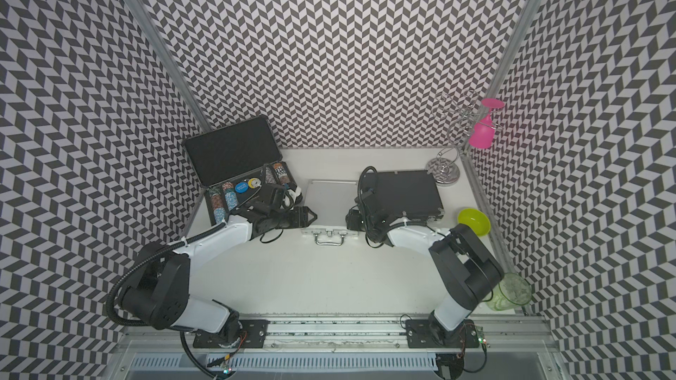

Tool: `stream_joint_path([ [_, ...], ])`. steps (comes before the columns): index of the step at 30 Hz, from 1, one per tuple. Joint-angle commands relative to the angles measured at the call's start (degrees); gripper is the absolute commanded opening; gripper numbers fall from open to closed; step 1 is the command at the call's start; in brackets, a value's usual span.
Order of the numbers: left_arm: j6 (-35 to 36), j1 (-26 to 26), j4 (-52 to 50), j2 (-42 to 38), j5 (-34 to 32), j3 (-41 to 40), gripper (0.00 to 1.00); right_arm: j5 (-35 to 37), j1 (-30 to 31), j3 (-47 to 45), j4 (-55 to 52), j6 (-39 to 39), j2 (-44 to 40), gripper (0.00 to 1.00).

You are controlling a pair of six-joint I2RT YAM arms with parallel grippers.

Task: Close the poker set cases
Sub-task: Move the poker set case to the center of the board.

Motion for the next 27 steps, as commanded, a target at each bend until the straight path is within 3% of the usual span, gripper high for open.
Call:
stream_joint_path([
  [1, -0.6, -0.6, -0.1, 3.3, 1.5, -2.5, 0.67, -1.8, 0.7, 0.5, -1.7, 0.0, 0.8, 0.51],
  [4, -1.1, -0.7, -0.2, 4.0, 0.7, -2.6, 0.65, -1.2, 0.6, 2.3, -2.7, -0.7, 1.9, 0.50],
  [9, -0.9, 0.4, -3.2, -1.6, -9.4, -2.0, 0.72, 0.3, 0.6, 4.9, -5.2, -1.9, 3.2, 0.50],
  [15, -0.4, 1.9, -5.5, -3.3, -13.8, -1.8, 0.73, 1.6, 0.6, 5.6, -6.7, -2.5, 3.6, 0.50],
  [19, 0.3, 2.8, -4.7, -2.2, -10.7, -3.1, 0.69, 2.2, 0.6, 6.3, -7.1, -3.4, 4.2, 0.50],
  [24, 1.1, 1.8, -2.1, 0.3, -0.7, -3.1, 0.61, 2.9, 0.4, 9.3, -9.6, -5.3, 6.6, 0.49],
  [27, 1.8, 0.5, -2.7, 0.9, -0.3, -2.1, 0.57, 2.9, 0.3, 10.7, -10.0, -6.0, 7.9, 0.46],
])
